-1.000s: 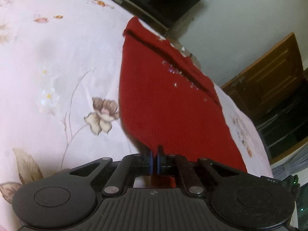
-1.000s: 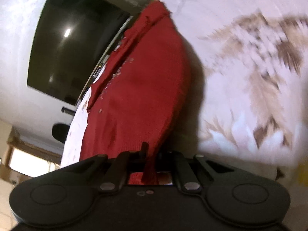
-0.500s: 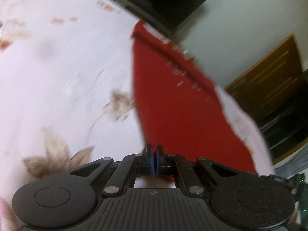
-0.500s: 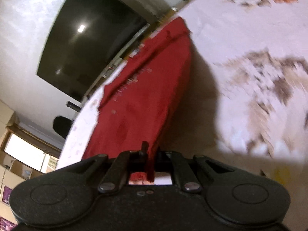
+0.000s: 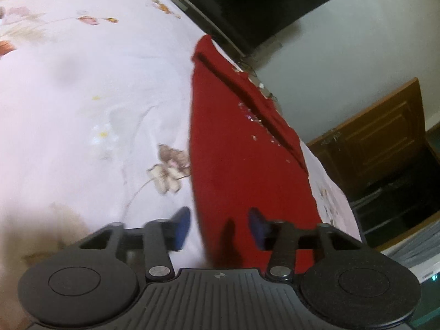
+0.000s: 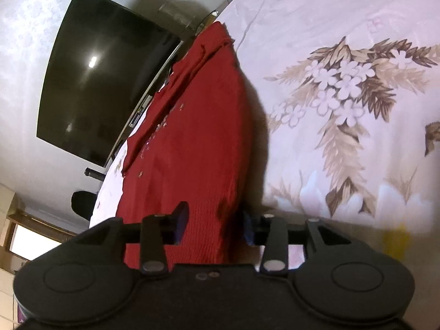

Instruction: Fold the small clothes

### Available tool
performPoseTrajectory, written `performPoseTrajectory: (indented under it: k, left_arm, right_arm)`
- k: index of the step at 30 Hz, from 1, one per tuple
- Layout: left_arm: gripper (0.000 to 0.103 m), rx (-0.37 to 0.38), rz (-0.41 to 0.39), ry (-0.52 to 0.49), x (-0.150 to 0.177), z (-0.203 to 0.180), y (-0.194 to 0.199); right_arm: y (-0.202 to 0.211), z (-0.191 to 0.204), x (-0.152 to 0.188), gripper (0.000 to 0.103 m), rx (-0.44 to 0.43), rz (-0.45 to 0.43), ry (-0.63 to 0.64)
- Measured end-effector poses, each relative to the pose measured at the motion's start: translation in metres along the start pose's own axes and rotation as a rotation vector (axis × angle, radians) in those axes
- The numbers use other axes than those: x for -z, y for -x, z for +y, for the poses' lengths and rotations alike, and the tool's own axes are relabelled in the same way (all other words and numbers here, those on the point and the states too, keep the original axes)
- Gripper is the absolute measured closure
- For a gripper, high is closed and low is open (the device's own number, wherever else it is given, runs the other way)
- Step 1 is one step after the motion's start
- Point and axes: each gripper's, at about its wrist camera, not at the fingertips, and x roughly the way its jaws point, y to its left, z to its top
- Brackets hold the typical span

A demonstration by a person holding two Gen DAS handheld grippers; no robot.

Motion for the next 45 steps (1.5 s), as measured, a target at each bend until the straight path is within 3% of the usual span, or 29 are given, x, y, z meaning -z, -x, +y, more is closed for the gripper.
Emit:
performPoseTrajectory:
  k: [8,10,12,14,15,16,19,26,29,32,33,37,45]
  left_arm:
    - [0.055,0.025,0.014,0.034,-0.008,0.000,-0.020]
    - [0.079,0.003,0.033,0.036,-0.009,0.002,-0.023]
    - [0.084,0.004,0.045,0.048,-0.009,0.007,-0.022]
    - [0.092,0.019,0.053,0.069,-0.008,0.010,-0.023]
    - [0.100,0.014,0.057,0.065,-0.008,0.009,-0.024]
    - [0.100,0.011,0.063,0.052,-0.007,0.007,-0.025]
    - [0.100,0.050,0.038,0.041,-0.005,0.001,-0.023]
    - [0.101,0.217,-0.117,0.075,-0.004,-0.005,0.008]
    - [0.101,0.161,-0.112,0.121,0.002,0.013,0.005]
    - [0.101,0.045,-0.041,0.122,0.012,0.029,-0.008]
    - [0.101,0.049,-0.048,0.120,0.012,0.027,-0.007]
    - [0.101,0.080,-0.082,0.112,0.006,0.015,-0.001]
    - [0.101,0.185,-0.200,0.068,-0.050,-0.022,0.013]
  right_arm:
    - [-0.009,-0.011,-0.010,0.062,-0.049,0.015,-0.060]
    - [-0.013,-0.011,-0.010,0.062,-0.072,0.032,-0.055]
    - [-0.017,-0.007,-0.008,0.063,-0.080,0.046,-0.031]
    - [-0.019,-0.005,-0.006,0.075,-0.097,0.057,-0.028]
    - [-0.021,-0.004,-0.005,0.089,-0.105,0.070,-0.022]
    - [-0.023,-0.001,-0.003,0.096,-0.102,0.080,-0.007]
    - [-0.024,0.010,0.001,0.097,-0.080,0.078,0.053]
    - [-0.001,0.036,-0.010,0.098,-0.155,-0.009,0.095]
    - [0.001,0.034,-0.011,0.098,-0.144,-0.022,0.102]
    - [-0.015,0.013,-0.006,0.098,-0.028,0.025,0.077]
    - [-0.021,0.006,-0.004,0.098,0.009,0.050,0.065]
    - [-0.017,0.010,-0.005,0.098,-0.016,0.020,0.058]
    - [0.003,0.085,-0.039,0.098,-0.057,-0.101,0.259]
